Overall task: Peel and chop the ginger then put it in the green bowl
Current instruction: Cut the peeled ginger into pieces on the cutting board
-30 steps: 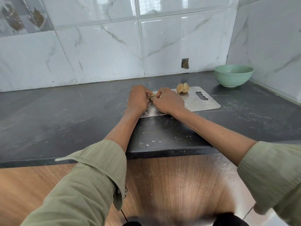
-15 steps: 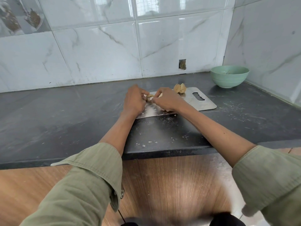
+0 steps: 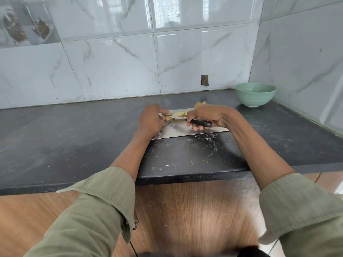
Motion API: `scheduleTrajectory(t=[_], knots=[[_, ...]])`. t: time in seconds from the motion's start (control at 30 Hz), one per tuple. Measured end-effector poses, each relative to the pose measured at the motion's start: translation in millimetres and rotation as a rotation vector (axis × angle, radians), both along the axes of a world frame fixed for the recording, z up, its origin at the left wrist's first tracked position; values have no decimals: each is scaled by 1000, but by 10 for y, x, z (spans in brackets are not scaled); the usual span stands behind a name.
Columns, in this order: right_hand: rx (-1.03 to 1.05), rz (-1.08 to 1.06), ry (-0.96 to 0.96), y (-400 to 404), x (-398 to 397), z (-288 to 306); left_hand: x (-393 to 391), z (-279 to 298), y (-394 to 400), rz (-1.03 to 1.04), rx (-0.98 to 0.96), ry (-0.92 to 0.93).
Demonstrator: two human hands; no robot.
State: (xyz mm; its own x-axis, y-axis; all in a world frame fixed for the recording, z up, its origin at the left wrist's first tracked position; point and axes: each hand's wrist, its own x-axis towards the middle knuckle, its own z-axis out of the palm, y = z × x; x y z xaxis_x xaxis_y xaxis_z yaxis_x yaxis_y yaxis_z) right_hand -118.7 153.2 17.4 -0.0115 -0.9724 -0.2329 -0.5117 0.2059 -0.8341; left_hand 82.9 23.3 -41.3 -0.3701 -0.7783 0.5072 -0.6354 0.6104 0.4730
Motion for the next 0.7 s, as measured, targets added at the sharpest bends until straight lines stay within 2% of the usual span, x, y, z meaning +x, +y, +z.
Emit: scheduleTrajectory(t=[0.2,0.5,0.6,0.67,0.7], knots=[[66,-33,125,22,-125,34,-12,-19,-46,33,8,-4],[-74,-114,436,28,-305,28,-22,-1,-28,12,29,22],[-133,-168,442,56,-339,29,-25,21,21,10,30,24],[-246,-202,447,67,-301,49,-36,41,56,15,40,41],[-300,-216,380,58,-272,71,-44,51,71,22,46,50]])
